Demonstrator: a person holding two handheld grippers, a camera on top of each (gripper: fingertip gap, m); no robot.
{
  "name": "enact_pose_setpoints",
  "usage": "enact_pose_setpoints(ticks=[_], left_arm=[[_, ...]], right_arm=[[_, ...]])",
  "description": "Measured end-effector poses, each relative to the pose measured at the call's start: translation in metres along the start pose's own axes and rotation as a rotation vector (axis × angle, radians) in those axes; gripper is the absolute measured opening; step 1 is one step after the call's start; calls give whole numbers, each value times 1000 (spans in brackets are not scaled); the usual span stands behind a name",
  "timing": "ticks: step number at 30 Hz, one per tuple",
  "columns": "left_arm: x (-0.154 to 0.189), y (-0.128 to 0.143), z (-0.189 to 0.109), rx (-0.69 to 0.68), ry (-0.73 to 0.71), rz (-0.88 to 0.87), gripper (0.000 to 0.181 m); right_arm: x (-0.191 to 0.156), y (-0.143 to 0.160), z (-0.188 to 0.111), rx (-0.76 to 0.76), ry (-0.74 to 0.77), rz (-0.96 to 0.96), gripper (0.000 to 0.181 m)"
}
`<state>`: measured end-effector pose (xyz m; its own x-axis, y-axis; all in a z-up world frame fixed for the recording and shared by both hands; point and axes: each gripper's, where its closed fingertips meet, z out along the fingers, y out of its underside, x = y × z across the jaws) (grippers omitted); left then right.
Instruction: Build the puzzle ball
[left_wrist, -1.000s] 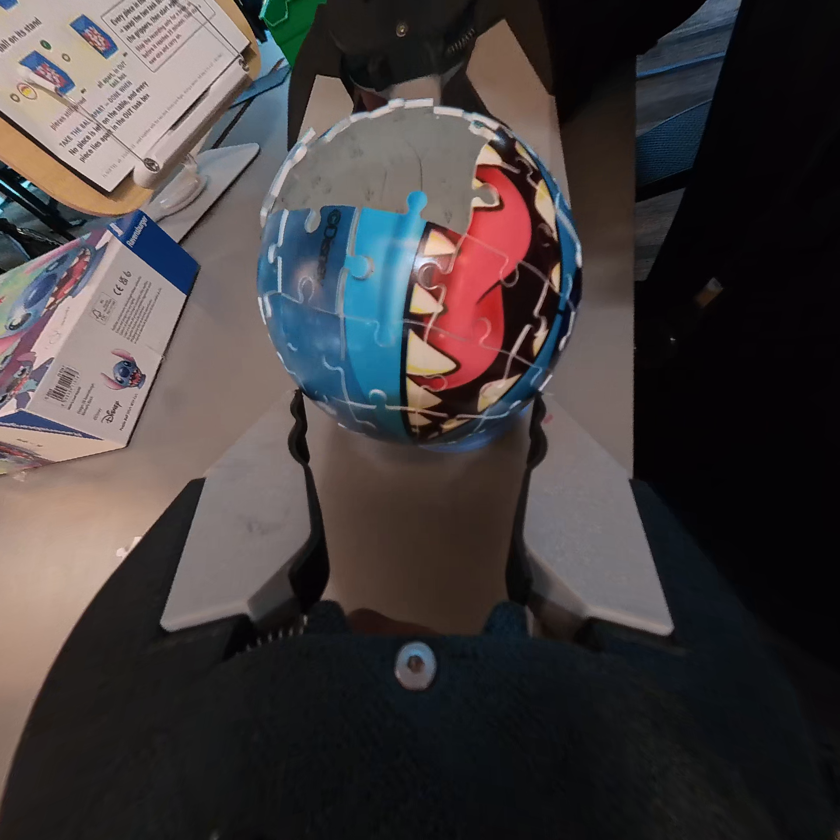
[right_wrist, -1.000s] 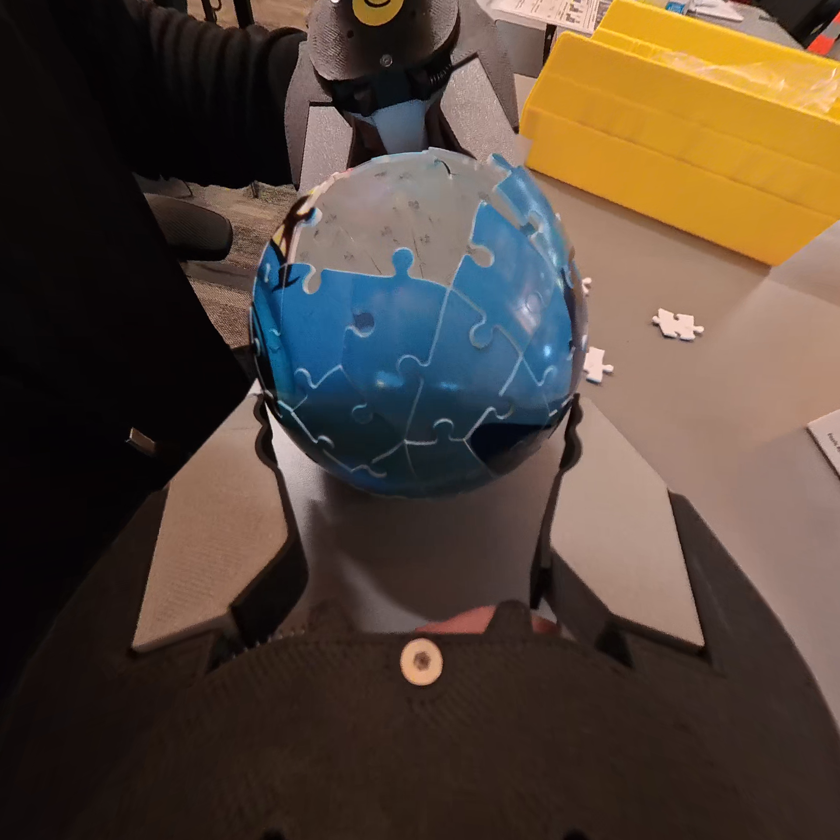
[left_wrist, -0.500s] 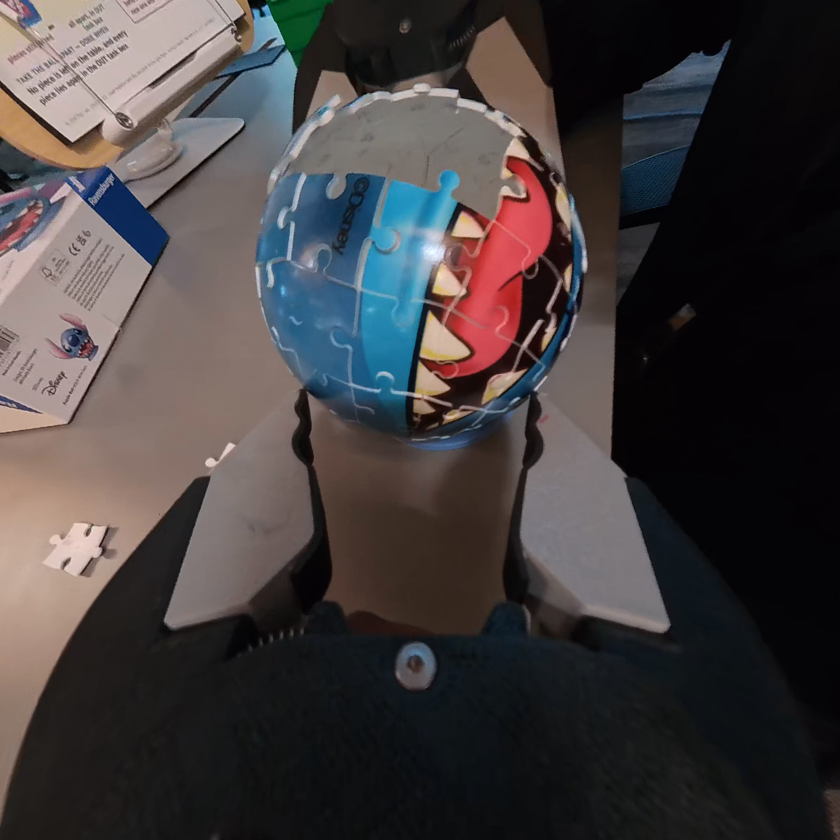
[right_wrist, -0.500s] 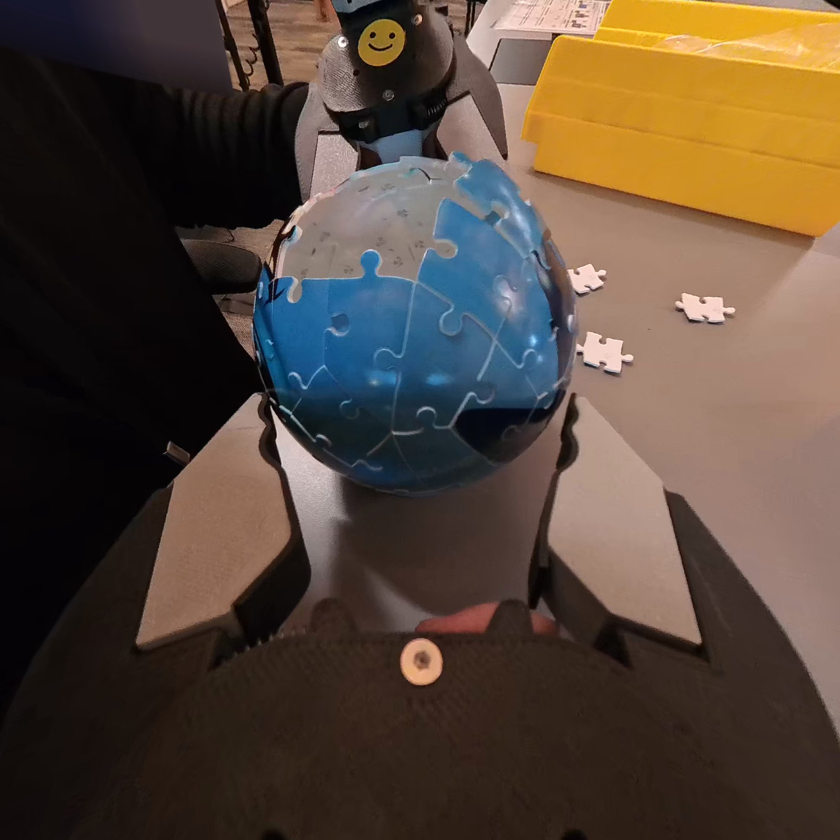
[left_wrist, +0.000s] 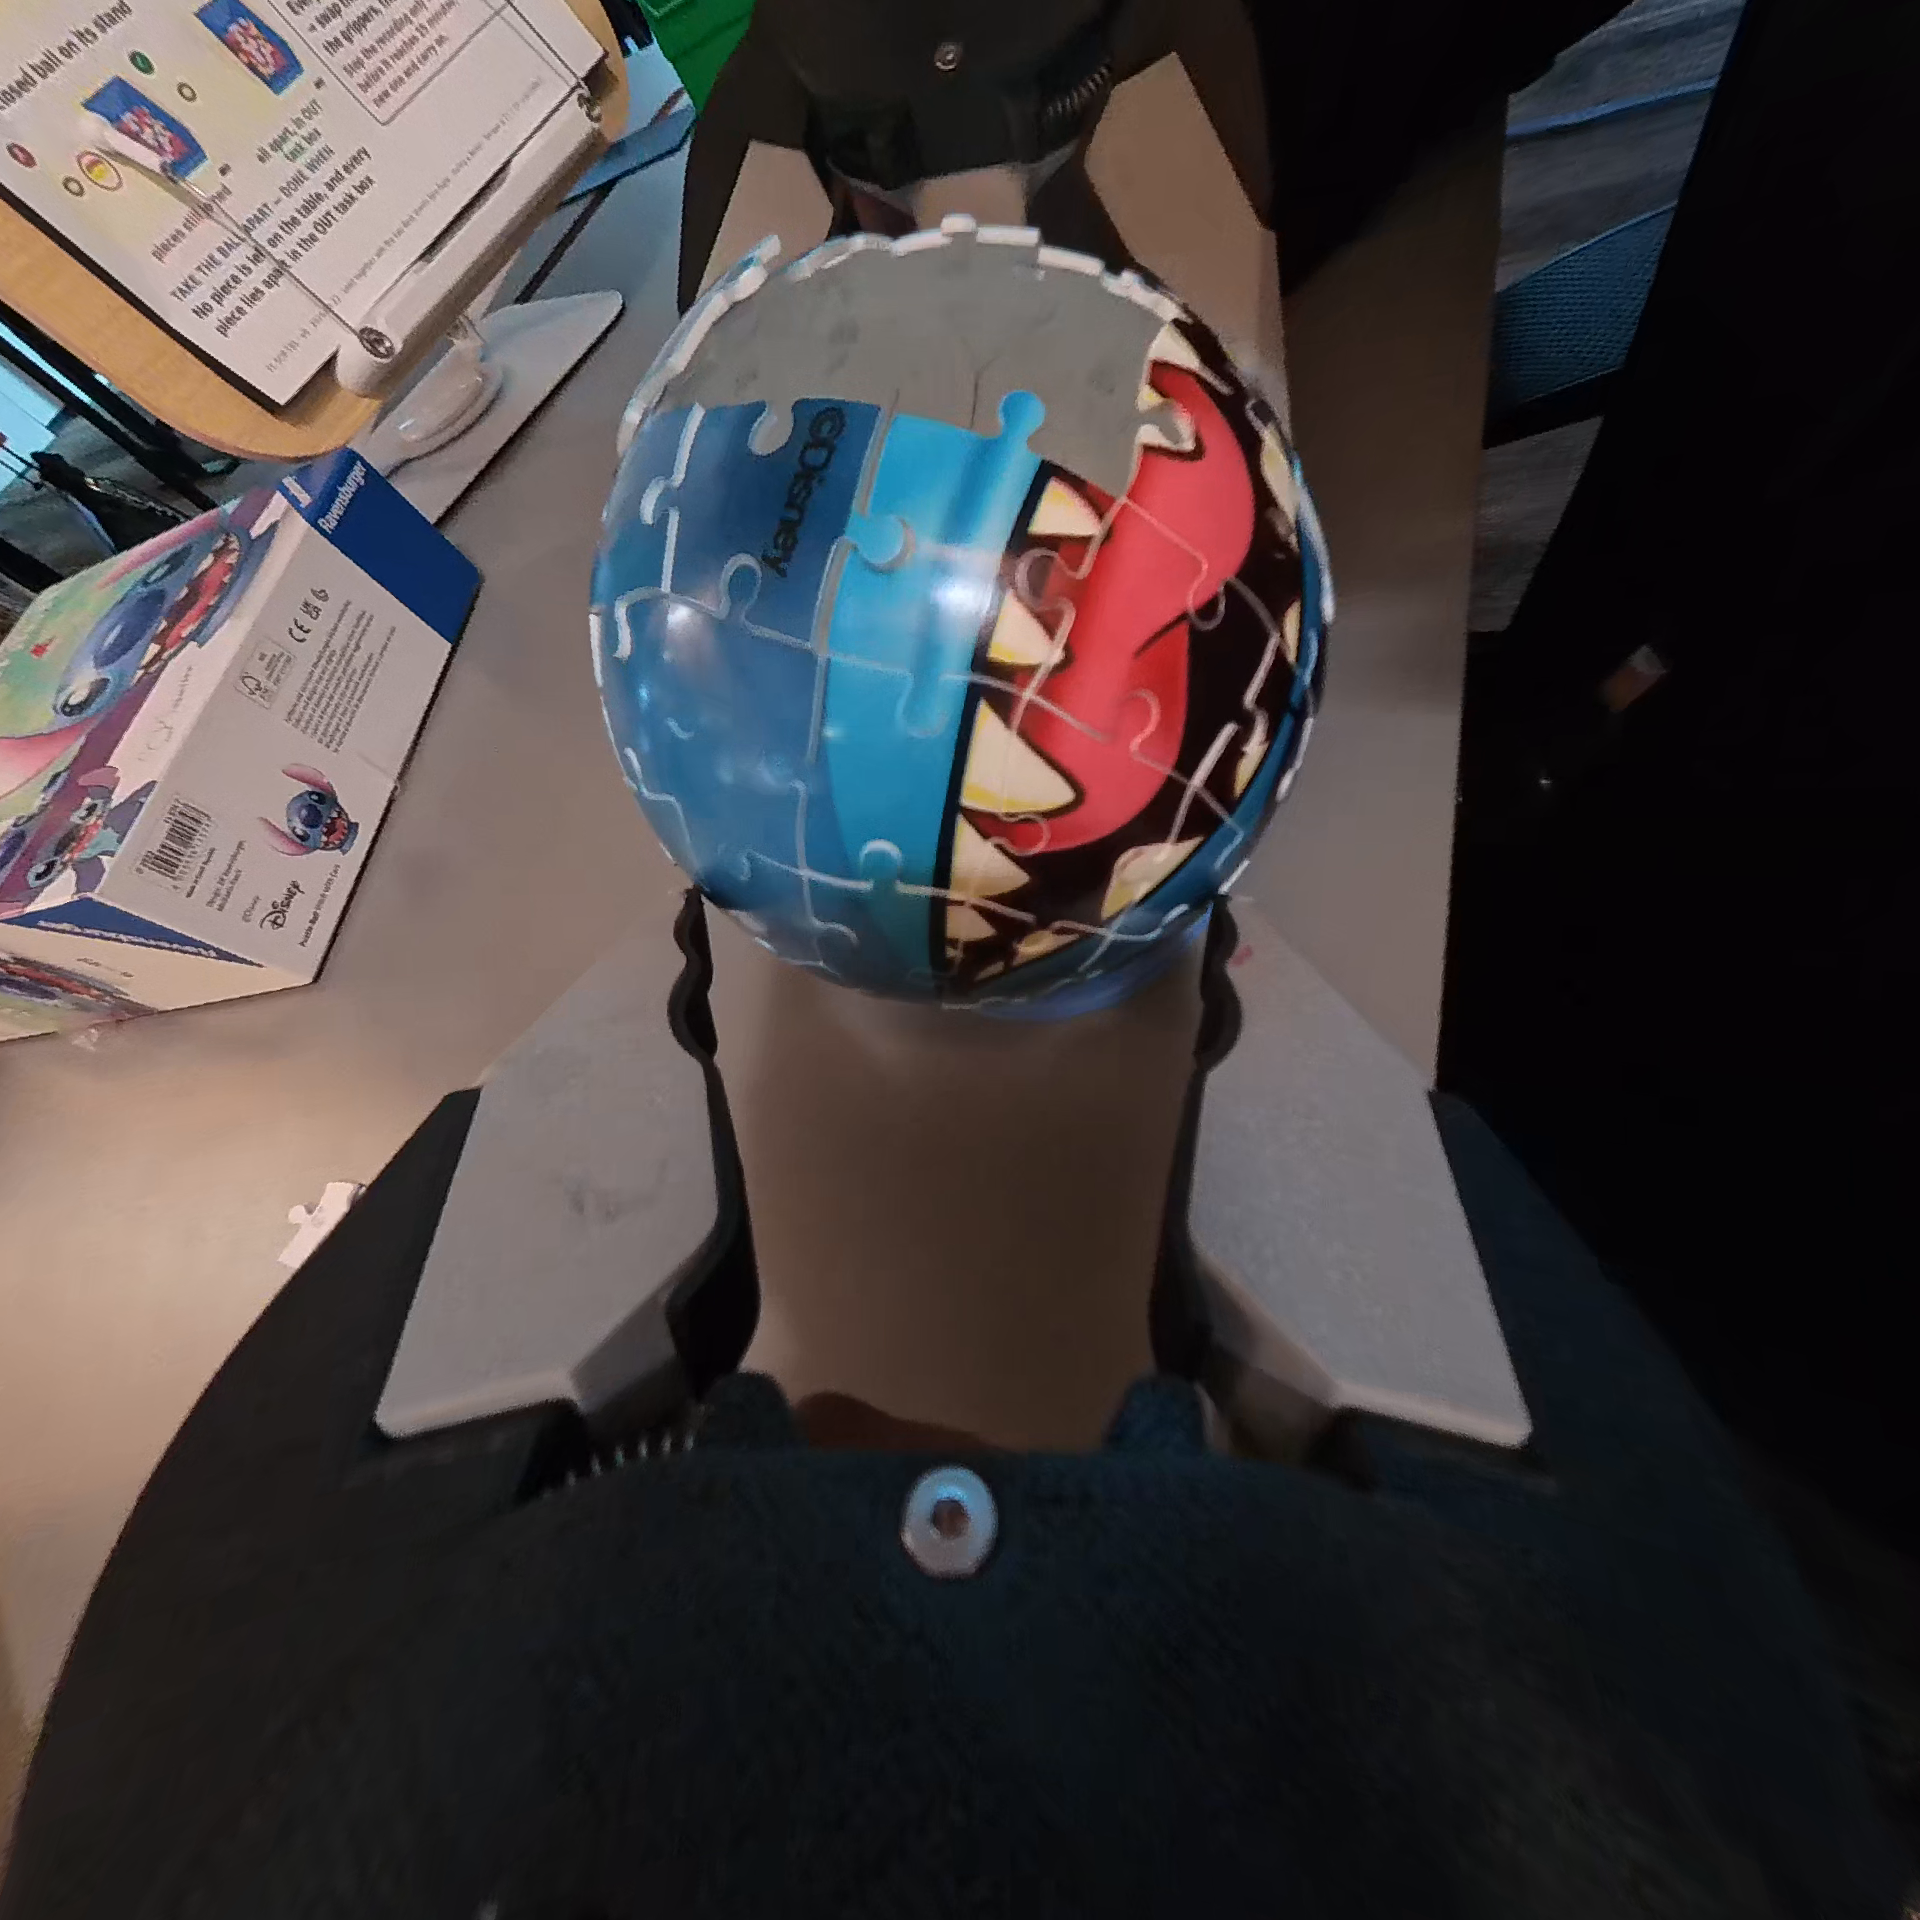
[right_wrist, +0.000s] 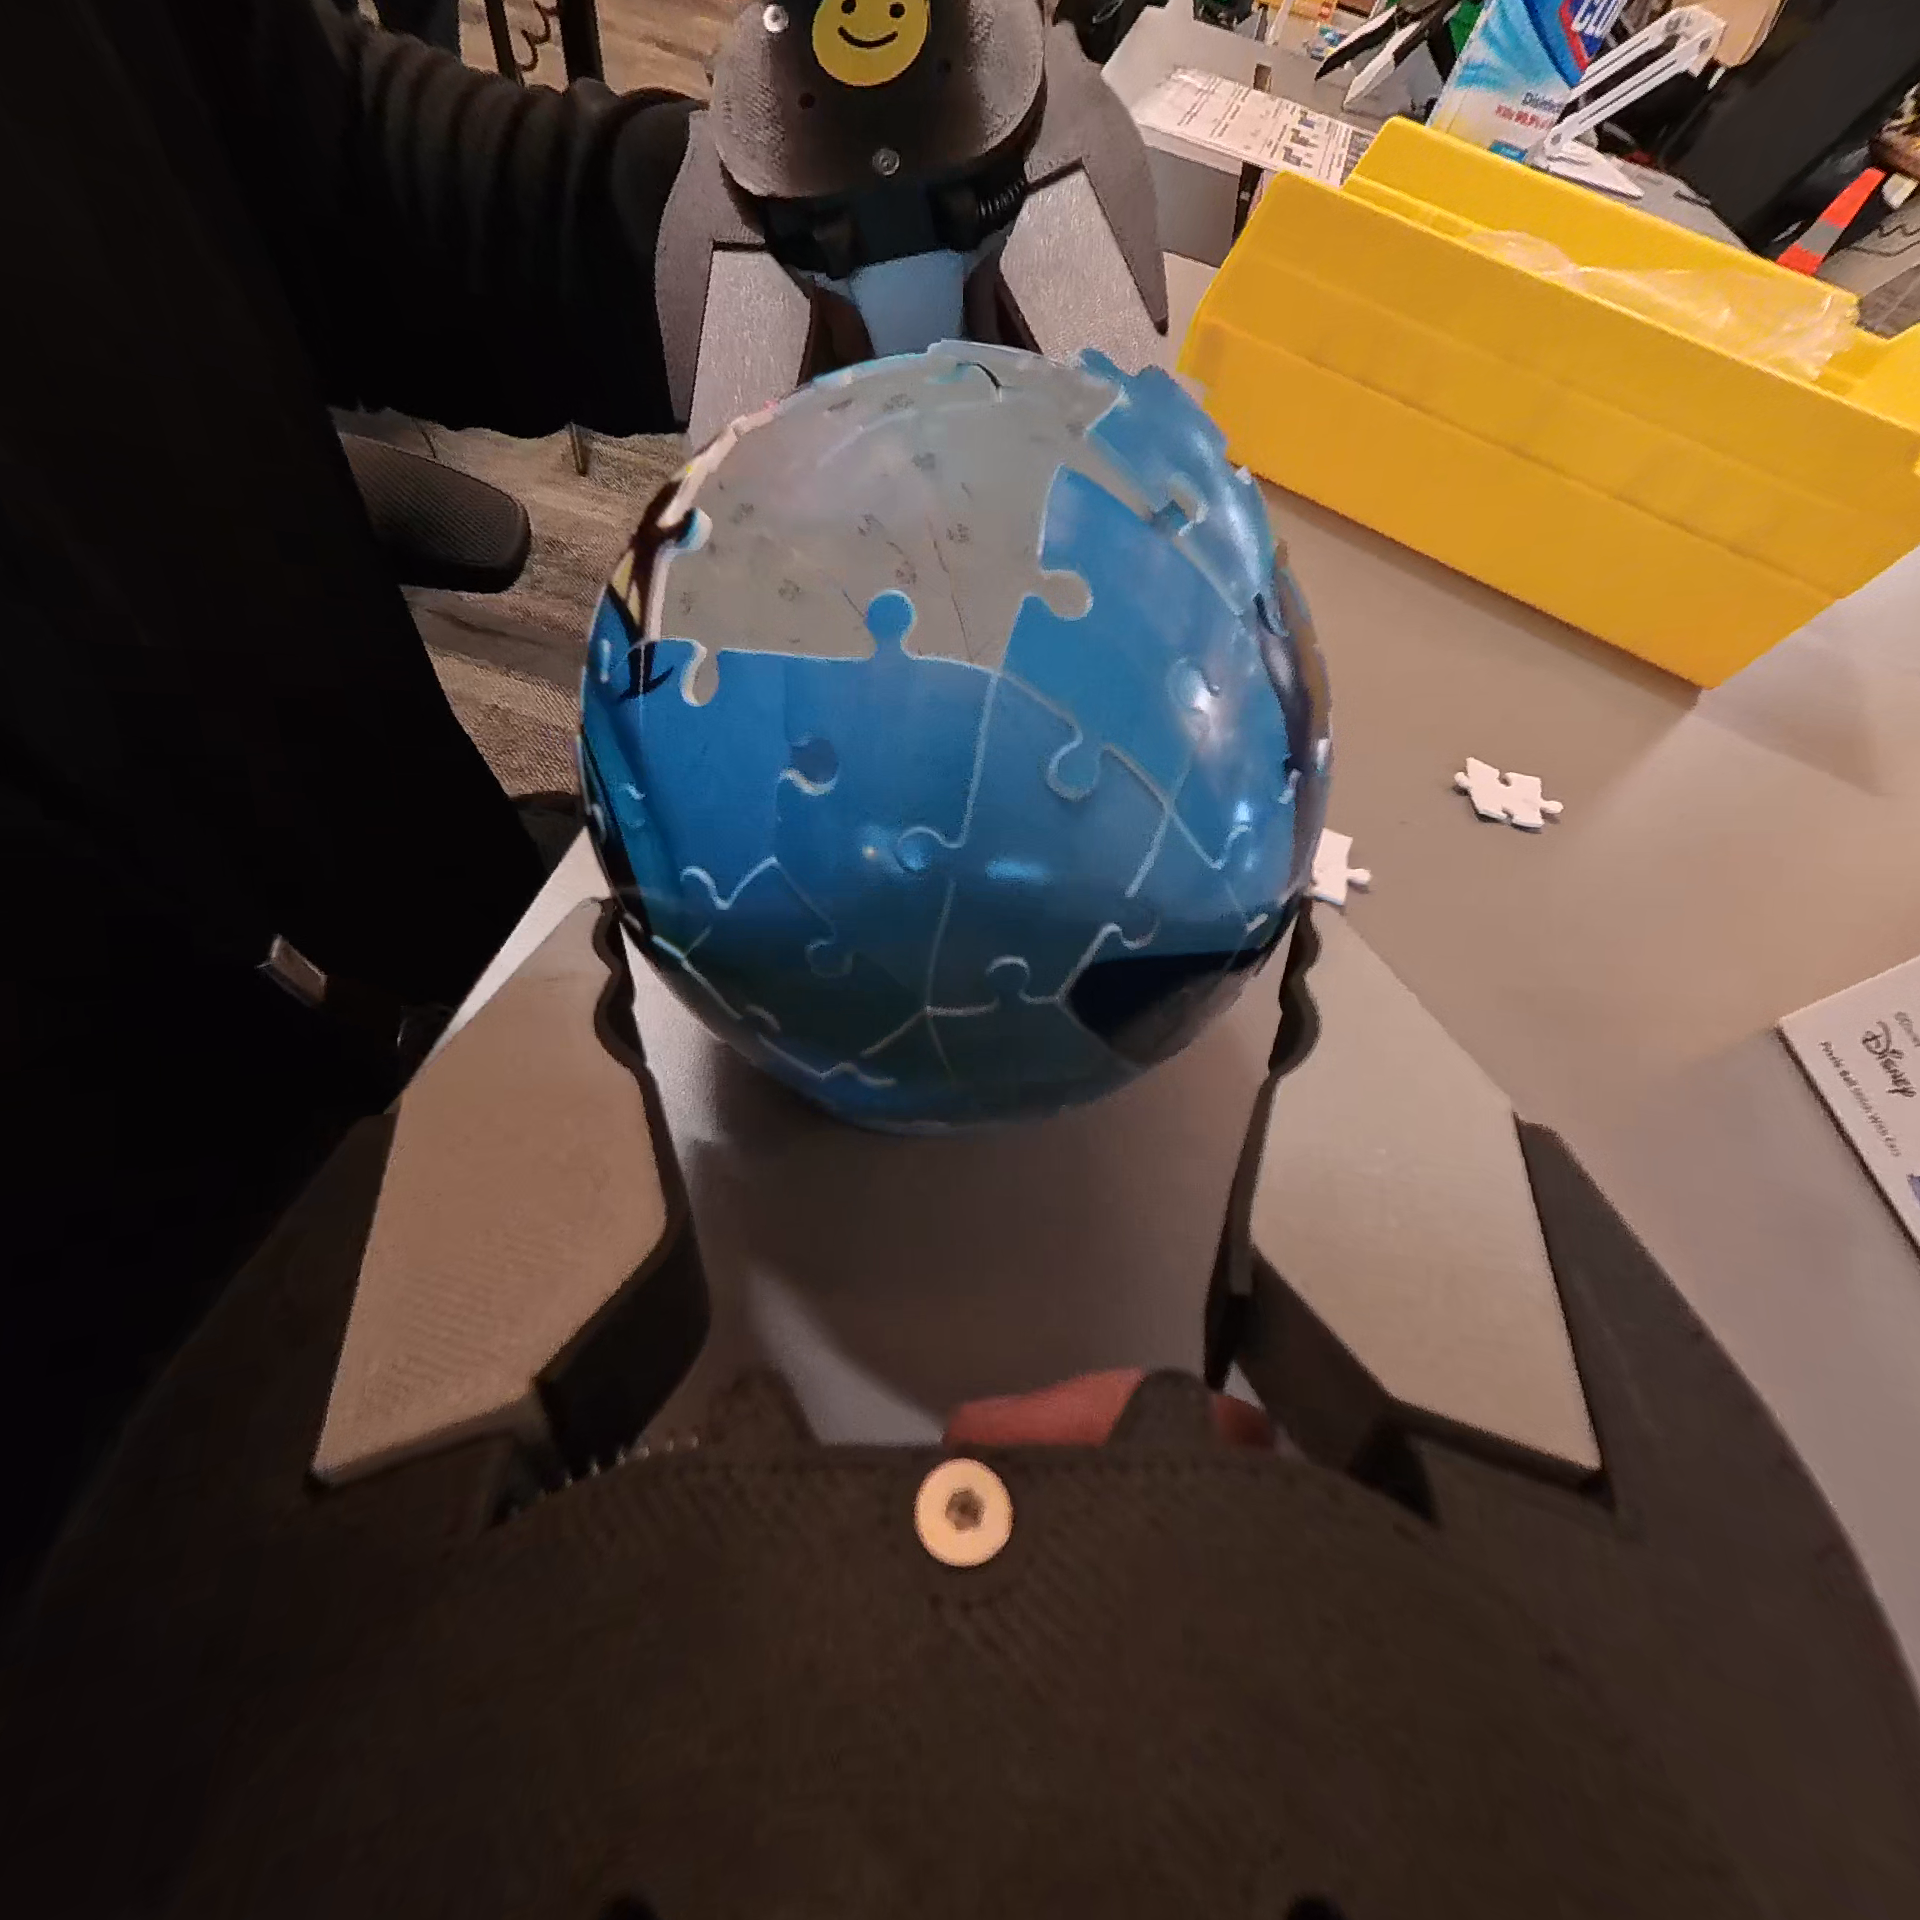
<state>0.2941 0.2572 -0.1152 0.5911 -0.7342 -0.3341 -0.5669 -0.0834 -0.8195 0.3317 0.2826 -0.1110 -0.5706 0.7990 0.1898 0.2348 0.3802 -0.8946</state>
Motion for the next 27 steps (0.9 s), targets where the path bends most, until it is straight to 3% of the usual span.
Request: enact_pose_setpoints(ticks=[7,11,14,15,19,23,27], left_arm=[[-4,-3,-21,52,-7,-36,89],[-17,-16,-43,115,-49,-63,73],[-26,-36,-52,191,-75,-79,49],[-30,-43,-53,212,-81,-88,40],[-32,-67,-42,238,-37,-74,34],[-31,-75,-32,212,41,-47,35],[-26,-81,-29,219,147,-35,37]], right_arm=[[4,-9,-19,53,-17,49,116],[13,-33,-55,165,-42,85,73],[42,-58,-75,224,35,144,18],[48,-65,-76,218,38,179,13],[42,-80,-55,124,-55,215,17],[39,-70,-29,-39,-44,154,17],[39,-75,-23,-54,-60,149,6]])
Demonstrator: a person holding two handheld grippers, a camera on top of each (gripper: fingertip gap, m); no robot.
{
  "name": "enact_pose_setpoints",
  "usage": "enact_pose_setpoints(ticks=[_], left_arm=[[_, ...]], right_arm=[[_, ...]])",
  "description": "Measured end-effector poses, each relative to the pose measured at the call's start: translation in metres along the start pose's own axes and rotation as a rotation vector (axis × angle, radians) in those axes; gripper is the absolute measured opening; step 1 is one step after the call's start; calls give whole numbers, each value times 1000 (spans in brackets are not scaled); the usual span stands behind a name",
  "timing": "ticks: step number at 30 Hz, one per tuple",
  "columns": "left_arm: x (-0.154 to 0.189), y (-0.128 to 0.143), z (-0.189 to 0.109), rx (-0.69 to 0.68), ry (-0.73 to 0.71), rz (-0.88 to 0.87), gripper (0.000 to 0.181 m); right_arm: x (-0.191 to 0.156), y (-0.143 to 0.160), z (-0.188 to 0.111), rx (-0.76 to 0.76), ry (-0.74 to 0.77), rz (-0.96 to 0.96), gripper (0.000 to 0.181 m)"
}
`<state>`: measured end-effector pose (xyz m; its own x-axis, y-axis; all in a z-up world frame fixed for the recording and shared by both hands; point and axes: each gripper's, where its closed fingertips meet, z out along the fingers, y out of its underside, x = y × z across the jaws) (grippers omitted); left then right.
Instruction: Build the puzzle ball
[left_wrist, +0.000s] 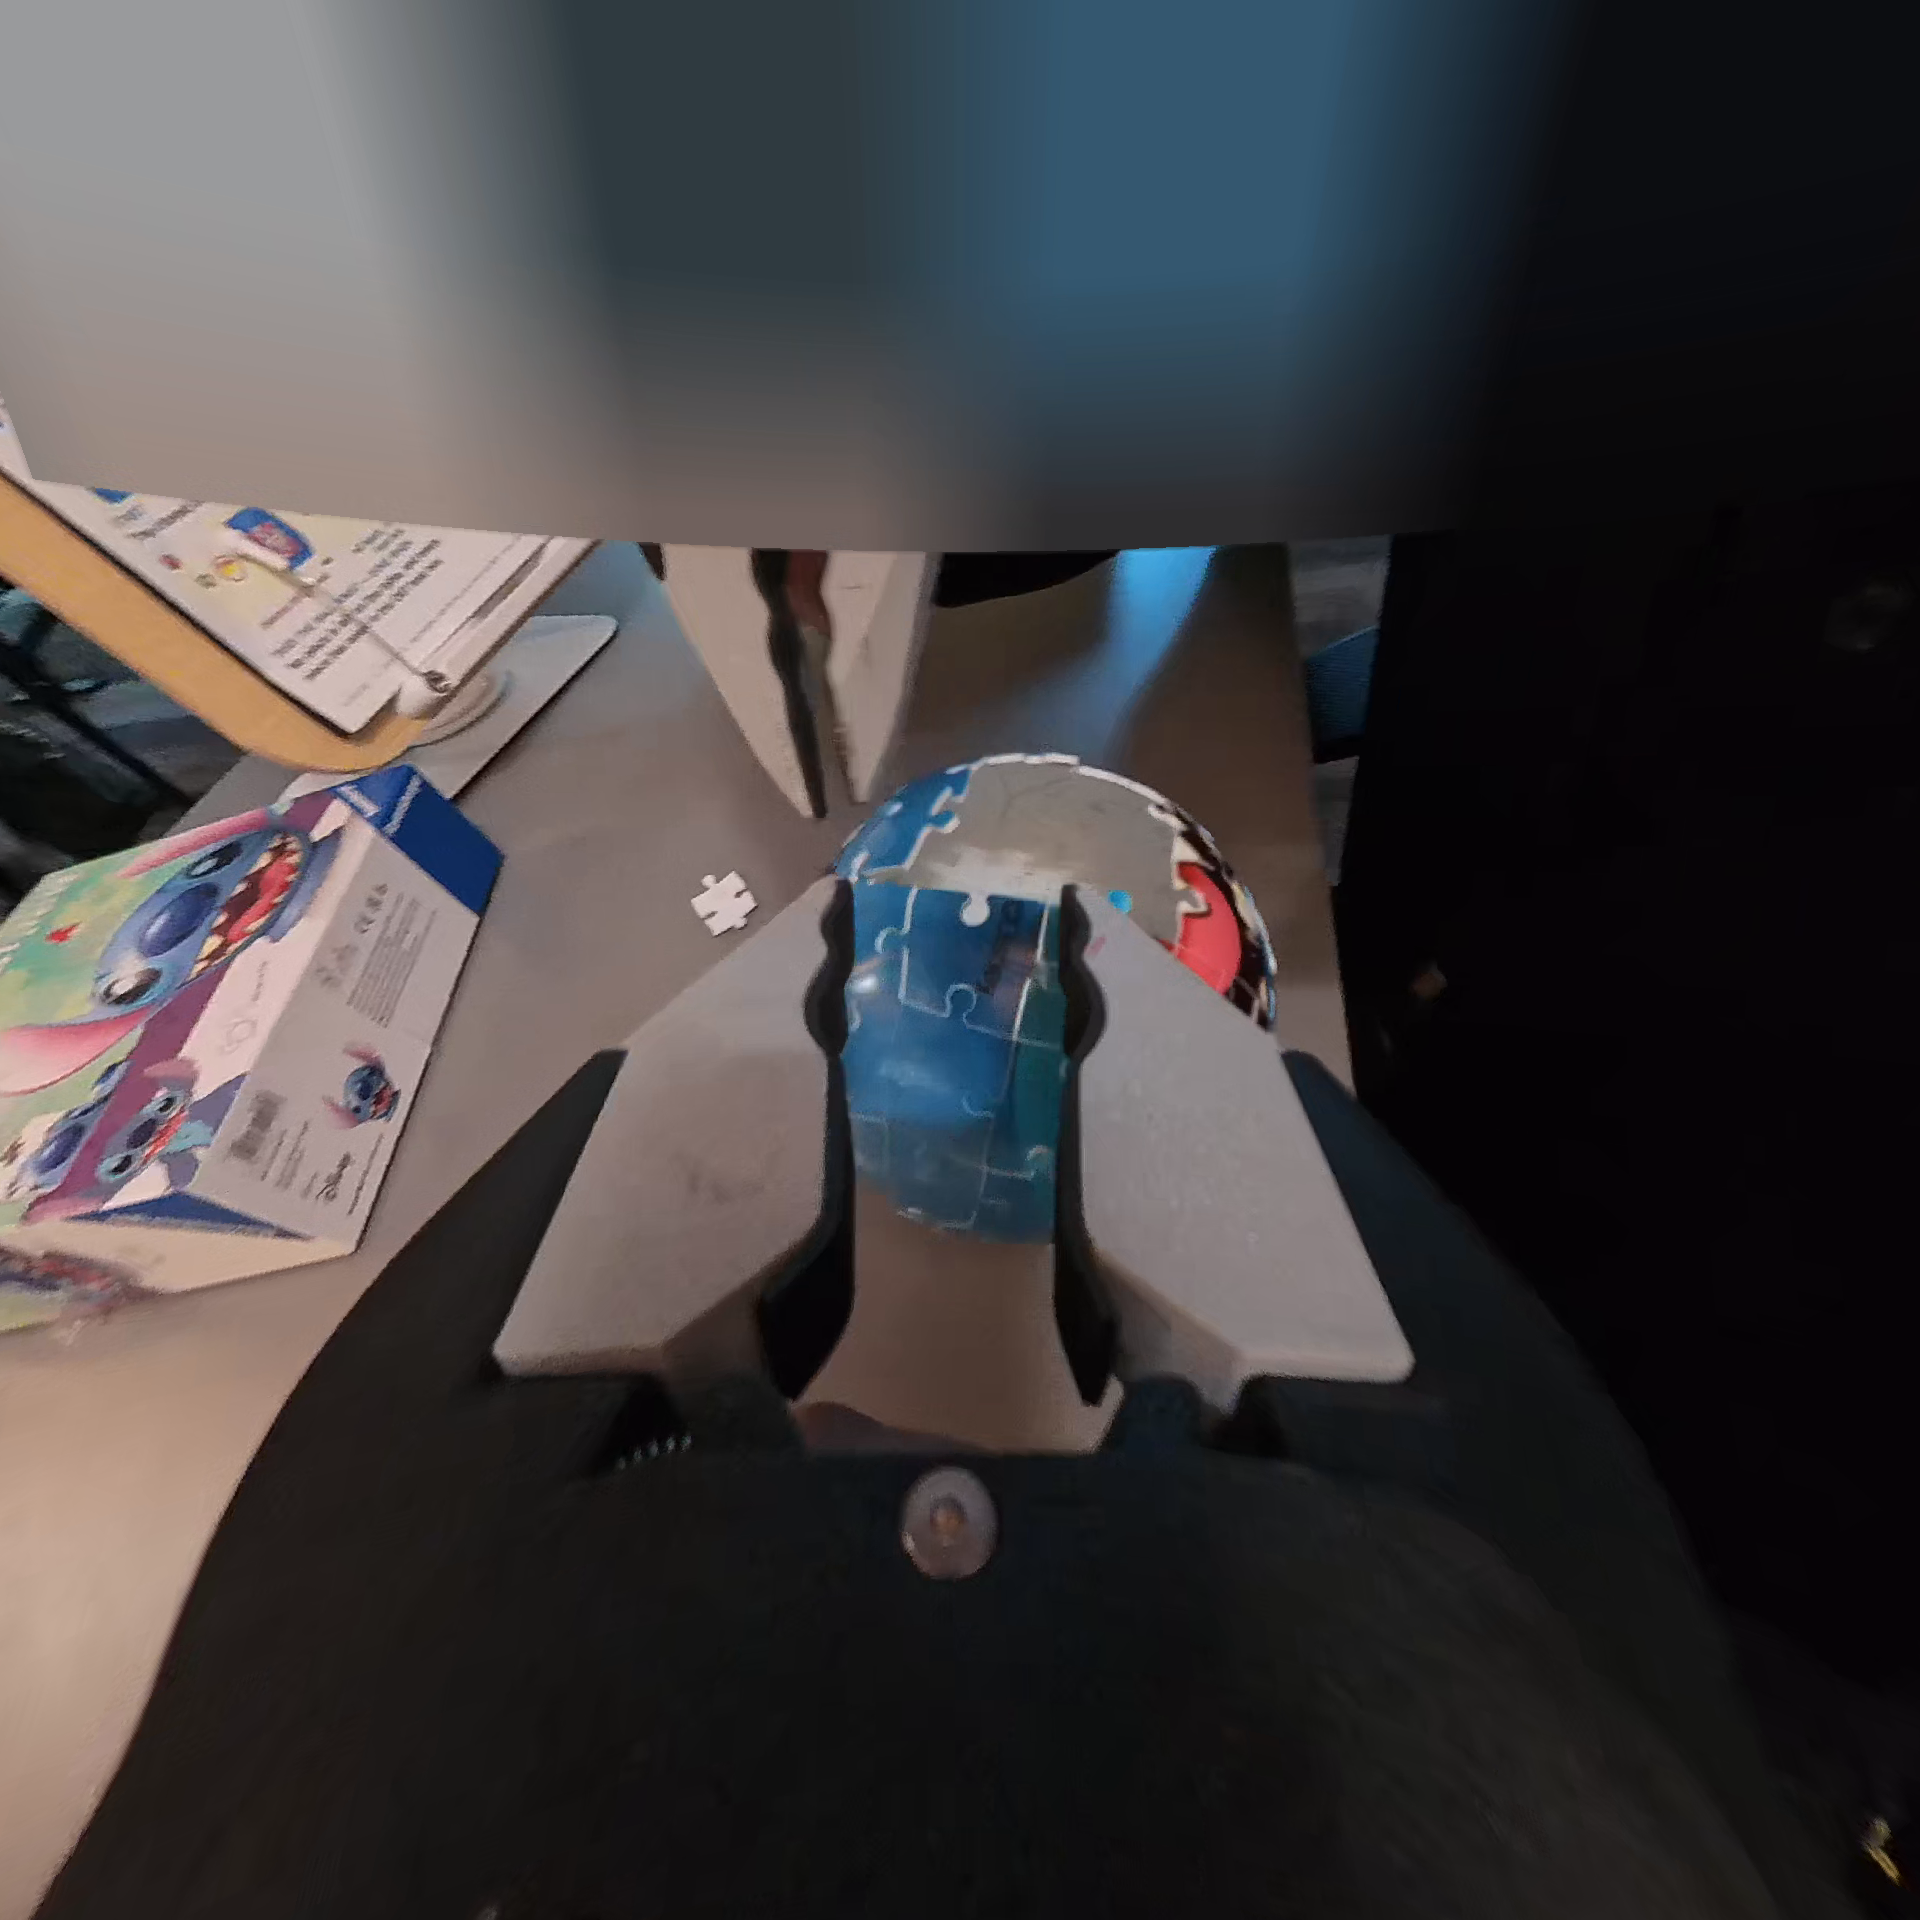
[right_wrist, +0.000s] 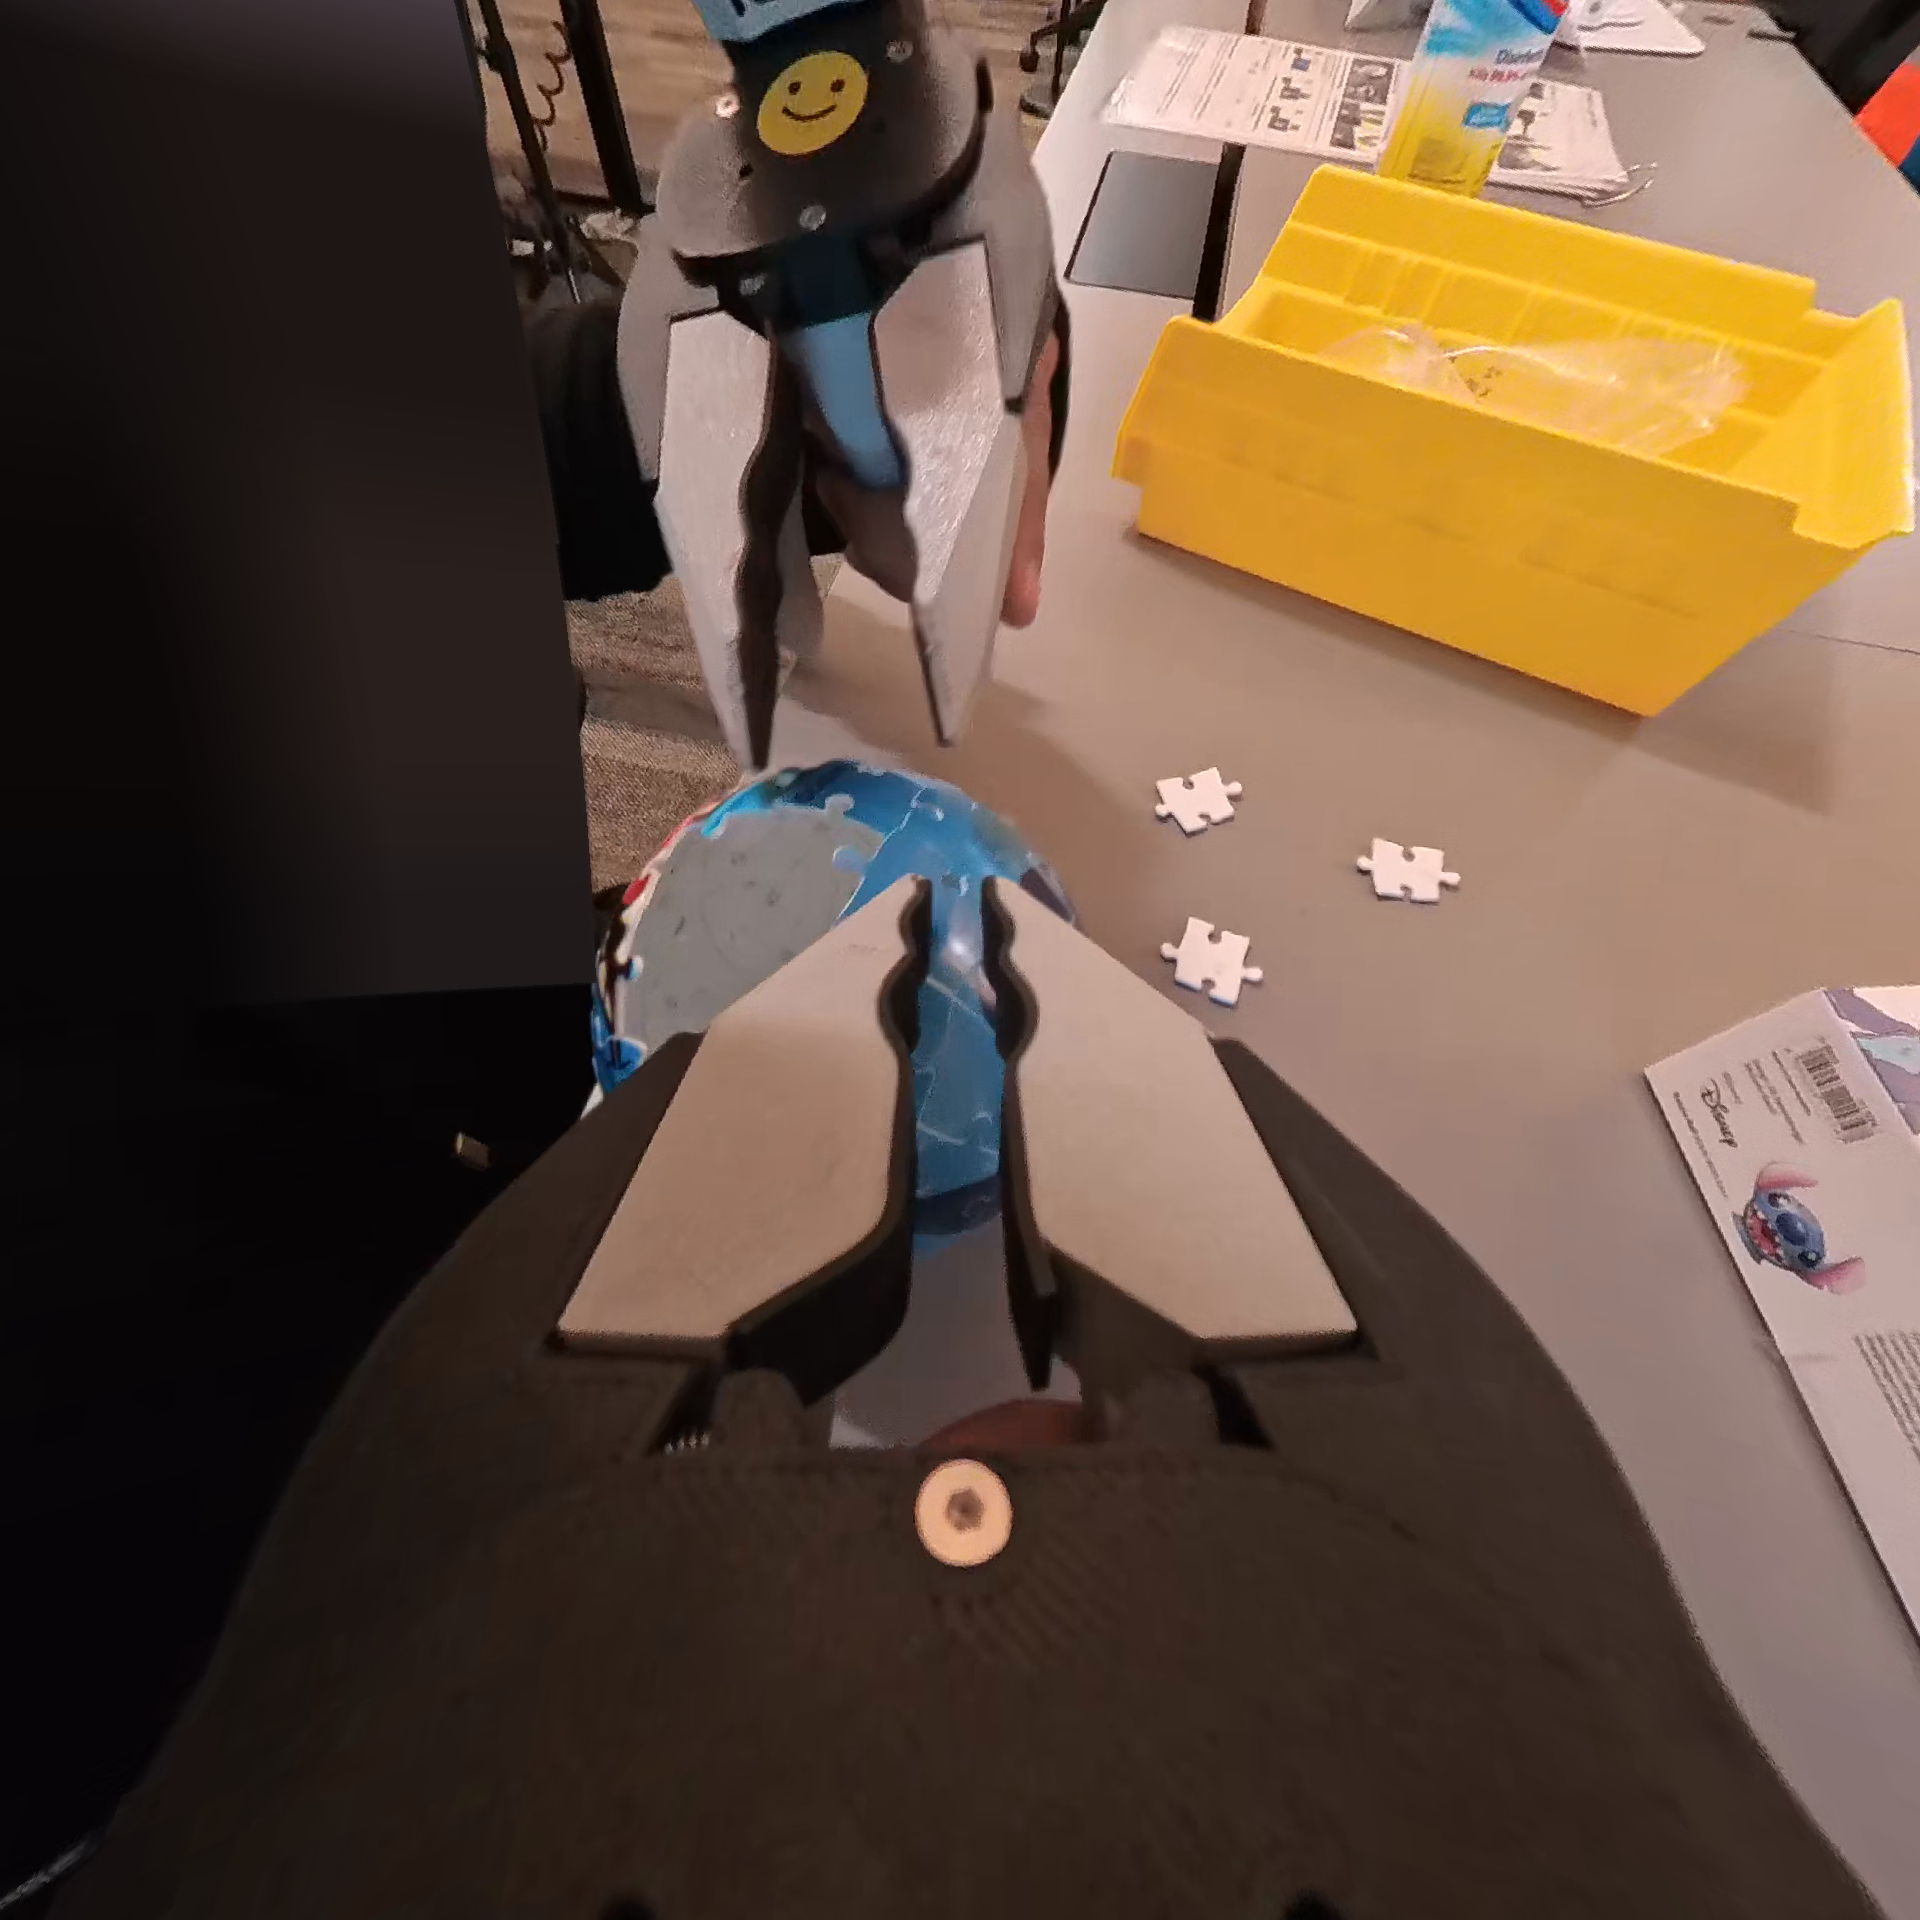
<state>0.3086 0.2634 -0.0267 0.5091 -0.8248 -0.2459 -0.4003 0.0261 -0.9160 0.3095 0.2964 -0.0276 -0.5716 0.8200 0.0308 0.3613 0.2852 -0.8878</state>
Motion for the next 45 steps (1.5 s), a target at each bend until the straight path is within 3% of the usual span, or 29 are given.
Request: enact_pose_setpoints(ticks=[5,17,24,45], left_arm=[[1,-3,8,-28,57,18,40],[10,3,20,-128,148,55,46],[12,3,19,-165,182,31,50],[12,4,19,-155,187,20,50]], right_arm=[[7,-11,-3,29,-36,42,0],[4,6,10,-61,-98,4,0],[6,3,7,-35,-101,7,0],[4,2,3,-24,-105,-12,0]])
